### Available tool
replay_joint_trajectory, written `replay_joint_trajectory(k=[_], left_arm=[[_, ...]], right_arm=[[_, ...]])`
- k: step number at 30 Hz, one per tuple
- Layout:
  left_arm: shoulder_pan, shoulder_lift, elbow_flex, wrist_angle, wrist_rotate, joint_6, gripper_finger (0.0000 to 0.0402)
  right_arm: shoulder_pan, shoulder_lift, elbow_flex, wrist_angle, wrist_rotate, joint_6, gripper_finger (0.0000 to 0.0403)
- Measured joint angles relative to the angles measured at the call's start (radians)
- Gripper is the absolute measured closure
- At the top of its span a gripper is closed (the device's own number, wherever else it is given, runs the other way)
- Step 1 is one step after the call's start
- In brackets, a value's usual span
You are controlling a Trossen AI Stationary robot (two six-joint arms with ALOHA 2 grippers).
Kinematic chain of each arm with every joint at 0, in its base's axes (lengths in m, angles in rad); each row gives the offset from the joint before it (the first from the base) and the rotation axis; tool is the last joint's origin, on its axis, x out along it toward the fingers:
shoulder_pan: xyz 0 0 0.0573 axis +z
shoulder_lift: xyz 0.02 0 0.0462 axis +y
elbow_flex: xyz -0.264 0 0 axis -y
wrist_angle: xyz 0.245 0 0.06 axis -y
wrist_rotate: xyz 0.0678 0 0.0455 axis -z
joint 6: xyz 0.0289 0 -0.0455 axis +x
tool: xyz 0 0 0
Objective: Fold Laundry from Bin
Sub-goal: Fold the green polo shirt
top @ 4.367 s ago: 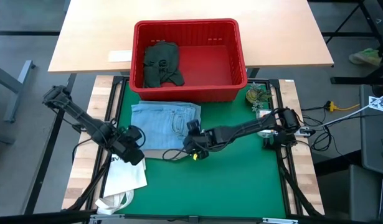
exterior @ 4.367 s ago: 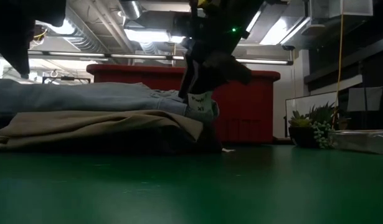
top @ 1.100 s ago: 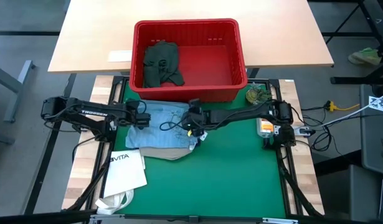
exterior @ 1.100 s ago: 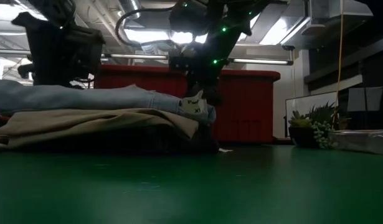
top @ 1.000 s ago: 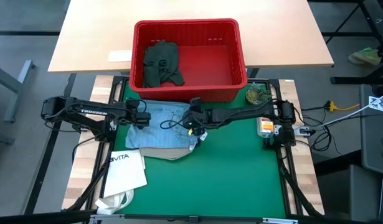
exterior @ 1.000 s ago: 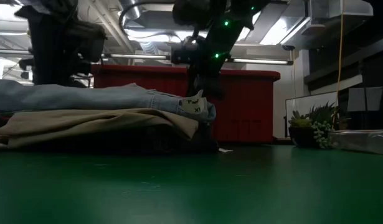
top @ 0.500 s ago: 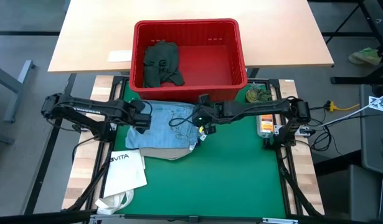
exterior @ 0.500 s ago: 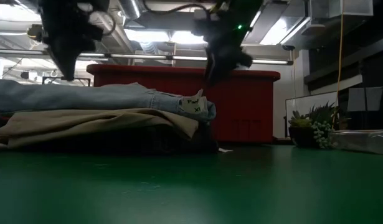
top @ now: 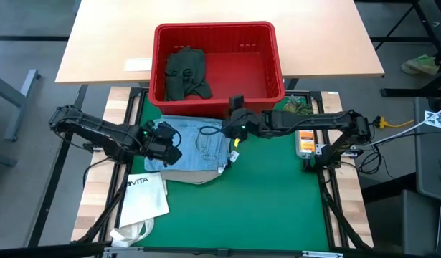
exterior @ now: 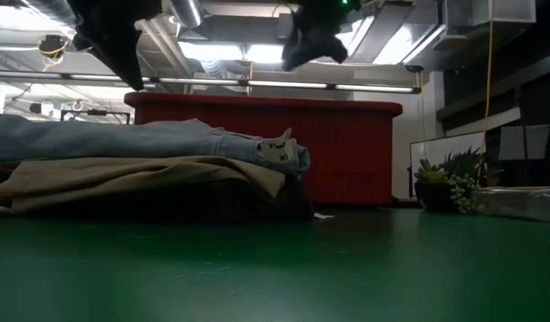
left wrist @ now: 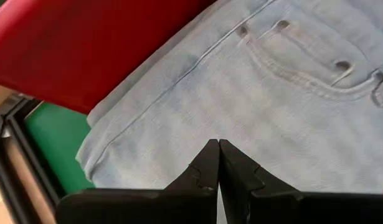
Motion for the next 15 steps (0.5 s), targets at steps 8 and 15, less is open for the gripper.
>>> replay_joint_trajectory(k=[8, 15], left_arm=[[0.010, 0.000, 0.000, 0.037, -0.055, 0.047, 0.0393], [0.088, 0.000, 0.000, 0.192, -0.173, 0.072, 0.0332]], right_arm=[[-0.022, 0.000, 0.000, 0.233, 0.185, -0.225, 0.0256], [-0.075, 0.000, 0.001, 0.272, 0.157, -0.204, 0.0256]])
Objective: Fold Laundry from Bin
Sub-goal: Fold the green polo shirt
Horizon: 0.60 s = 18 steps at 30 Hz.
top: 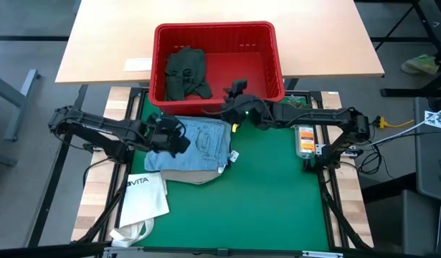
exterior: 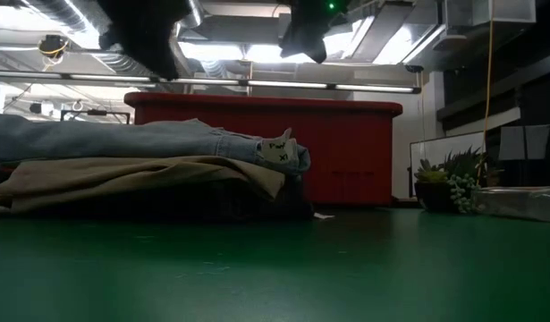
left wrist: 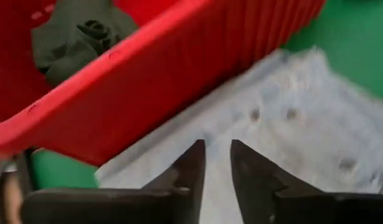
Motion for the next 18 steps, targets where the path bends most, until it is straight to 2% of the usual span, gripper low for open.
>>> replay_joint_trajectory(k=[6, 9, 12, 15, 18], left_arm=[[0.108, 0.000, 0.000, 0.280, -0.097, 0.037, 0.0264], [0.174, 0.000, 0.000, 0.413, -0.168, 0.179, 0.0239], [0.263, 0.000, 0.000, 0.545, -0.213, 0.394, 0.0228], [0.381, 0.000, 0.000, 0.670, -0.156, 0.601, 0.0226], [0.523, 0.000, 0.000, 0.786, 0.037, 0.682, 0.0225]], right_arm=[[0.004, 0.000, 0.000, -0.019, -0.005, 0.032, 0.0256], [0.004, 0.000, 0.000, -0.042, -0.066, 0.031, 0.0256], [0.004, 0.000, 0.000, -0.072, -0.161, 0.032, 0.0256], [0.021, 0.000, 0.000, -0.082, -0.242, 0.050, 0.0256], [0.055, 0.000, 0.000, -0.082, -0.267, 0.092, 0.0255]])
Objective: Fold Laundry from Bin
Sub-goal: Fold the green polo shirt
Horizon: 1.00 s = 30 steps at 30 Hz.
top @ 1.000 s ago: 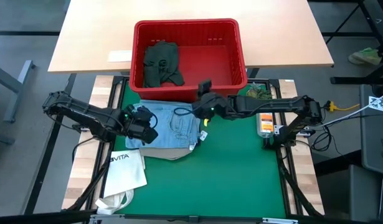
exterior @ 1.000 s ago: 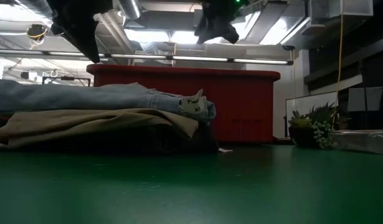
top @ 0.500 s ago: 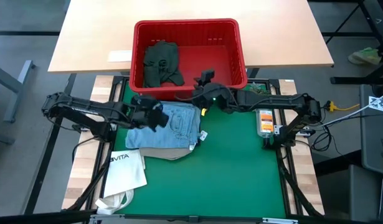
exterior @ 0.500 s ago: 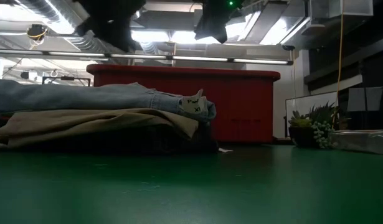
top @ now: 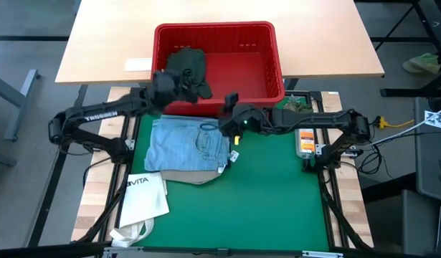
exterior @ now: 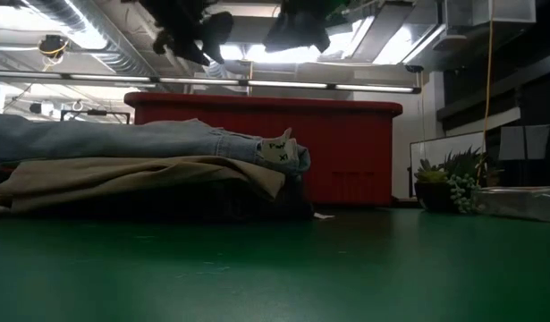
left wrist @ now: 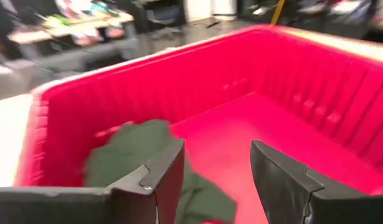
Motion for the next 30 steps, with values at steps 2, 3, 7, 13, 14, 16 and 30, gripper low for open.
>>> replay_joint_trajectory(k=[2, 3, 7, 13, 14, 16, 30], left_arm=[[0.096, 0.000, 0.001, 0.044, 0.167, 0.001, 0.0225], [0.143, 0.000, 0.004, 0.056, 0.242, 0.002, 0.0225], [0.295, 0.000, 0.007, 0.085, 0.449, 0.003, 0.0225], [0.462, 0.043, 0.007, 0.084, 0.583, 0.027, 0.0225], [0.482, 0.058, 0.008, 0.084, 0.600, 0.029, 0.0225], [0.511, 0.098, 0.008, 0.084, 0.638, 0.029, 0.0225], [0.527, 0.439, 0.215, 0.122, 0.634, 0.200, 0.0225]], right_arm=[[0.026, 0.000, 0.000, 0.000, 0.000, 0.027, 0.0256], [0.041, 0.000, 0.000, 0.000, 0.000, 0.044, 0.0255], [0.095, 0.000, 0.000, 0.003, -0.001, 0.104, 0.0256], [0.159, 0.013, 0.000, 0.001, -0.001, 0.133, 0.0255], [0.168, 0.014, 0.000, 0.006, -0.001, 0.133, 0.0256], [0.182, 0.016, 0.000, 0.006, -0.001, 0.133, 0.0255], [0.191, 0.024, 0.000, 0.019, -0.001, 0.133, 0.0255]])
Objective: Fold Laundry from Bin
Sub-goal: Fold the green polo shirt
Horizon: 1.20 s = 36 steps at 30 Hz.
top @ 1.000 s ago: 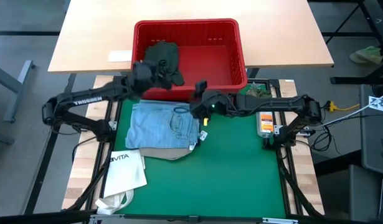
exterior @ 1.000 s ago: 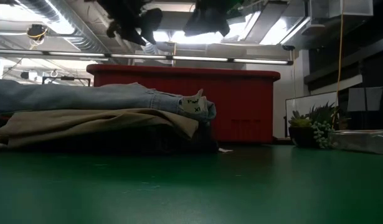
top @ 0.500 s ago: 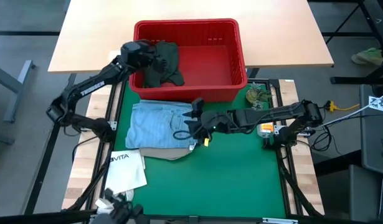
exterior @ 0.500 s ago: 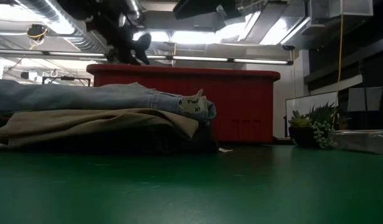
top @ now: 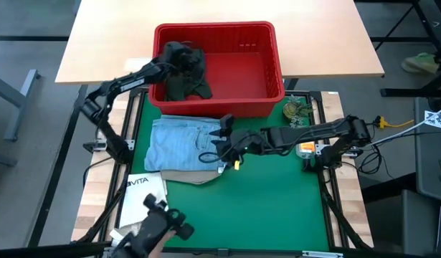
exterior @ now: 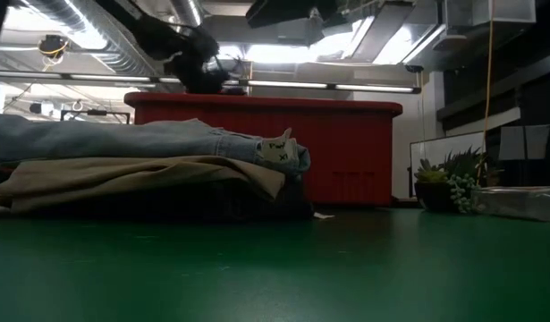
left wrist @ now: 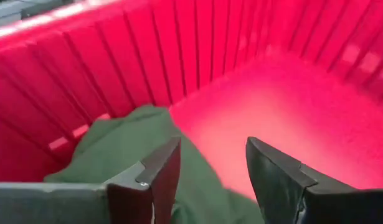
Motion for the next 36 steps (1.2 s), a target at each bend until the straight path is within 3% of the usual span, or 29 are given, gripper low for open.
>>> replay_joint_trajectory(k=[6, 12, 36], left_arm=[[0.000, 0.125, 0.147, -0.219, -0.047, 0.236, 0.0225], [0.000, 0.171, 0.181, -0.354, -0.117, 0.311, 0.0225], [0.075, 0.373, 0.181, -0.356, -0.120, 0.364, 0.0225]], right_arm=[[0.000, 0.014, 0.001, 0.001, 0.000, 0.000, 0.0255], [0.000, 0.047, 0.000, -0.014, 0.001, -0.001, 0.0255], [0.000, 0.076, 0.000, -0.014, 0.000, -0.001, 0.0255]])
